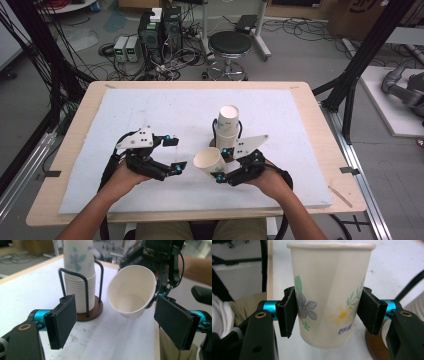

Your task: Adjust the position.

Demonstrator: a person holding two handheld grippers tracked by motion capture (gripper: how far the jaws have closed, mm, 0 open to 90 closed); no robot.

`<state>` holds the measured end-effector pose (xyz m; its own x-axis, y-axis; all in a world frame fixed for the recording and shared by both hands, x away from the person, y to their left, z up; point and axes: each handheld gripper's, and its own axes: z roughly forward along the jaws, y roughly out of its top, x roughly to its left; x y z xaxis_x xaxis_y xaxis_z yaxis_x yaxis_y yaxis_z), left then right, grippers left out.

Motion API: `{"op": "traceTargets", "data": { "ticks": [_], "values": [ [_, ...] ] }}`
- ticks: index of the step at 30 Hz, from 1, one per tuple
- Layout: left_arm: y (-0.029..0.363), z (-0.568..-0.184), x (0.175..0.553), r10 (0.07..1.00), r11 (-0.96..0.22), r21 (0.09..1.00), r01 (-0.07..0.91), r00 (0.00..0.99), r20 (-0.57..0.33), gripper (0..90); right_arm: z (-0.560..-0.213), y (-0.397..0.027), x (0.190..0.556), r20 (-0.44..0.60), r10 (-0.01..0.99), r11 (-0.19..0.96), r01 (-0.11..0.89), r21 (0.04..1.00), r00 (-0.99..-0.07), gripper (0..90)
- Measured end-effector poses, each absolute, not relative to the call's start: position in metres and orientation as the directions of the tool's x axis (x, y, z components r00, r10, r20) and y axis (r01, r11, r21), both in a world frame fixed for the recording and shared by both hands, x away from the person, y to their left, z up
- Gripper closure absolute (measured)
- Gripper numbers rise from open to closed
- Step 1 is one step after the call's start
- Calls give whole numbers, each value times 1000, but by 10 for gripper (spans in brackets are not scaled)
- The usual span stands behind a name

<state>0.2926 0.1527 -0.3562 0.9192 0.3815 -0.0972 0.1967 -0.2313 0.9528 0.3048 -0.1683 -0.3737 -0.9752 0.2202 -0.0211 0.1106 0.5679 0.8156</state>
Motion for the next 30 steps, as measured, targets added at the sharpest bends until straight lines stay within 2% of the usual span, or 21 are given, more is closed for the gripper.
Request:
{"op": "traceTargets", "data": {
  "ticks": [9,30],
  "values": [
    [173,-374,288,456,-106,979,176,883,-110,184,-381,-197,297,-33,277,430,93,898,-960,365],
    [203,-415,284,578,-74,975,212,806,-132,180,-392,-235,287,-33,369,300,86,950,-929,350]
  ]
}}
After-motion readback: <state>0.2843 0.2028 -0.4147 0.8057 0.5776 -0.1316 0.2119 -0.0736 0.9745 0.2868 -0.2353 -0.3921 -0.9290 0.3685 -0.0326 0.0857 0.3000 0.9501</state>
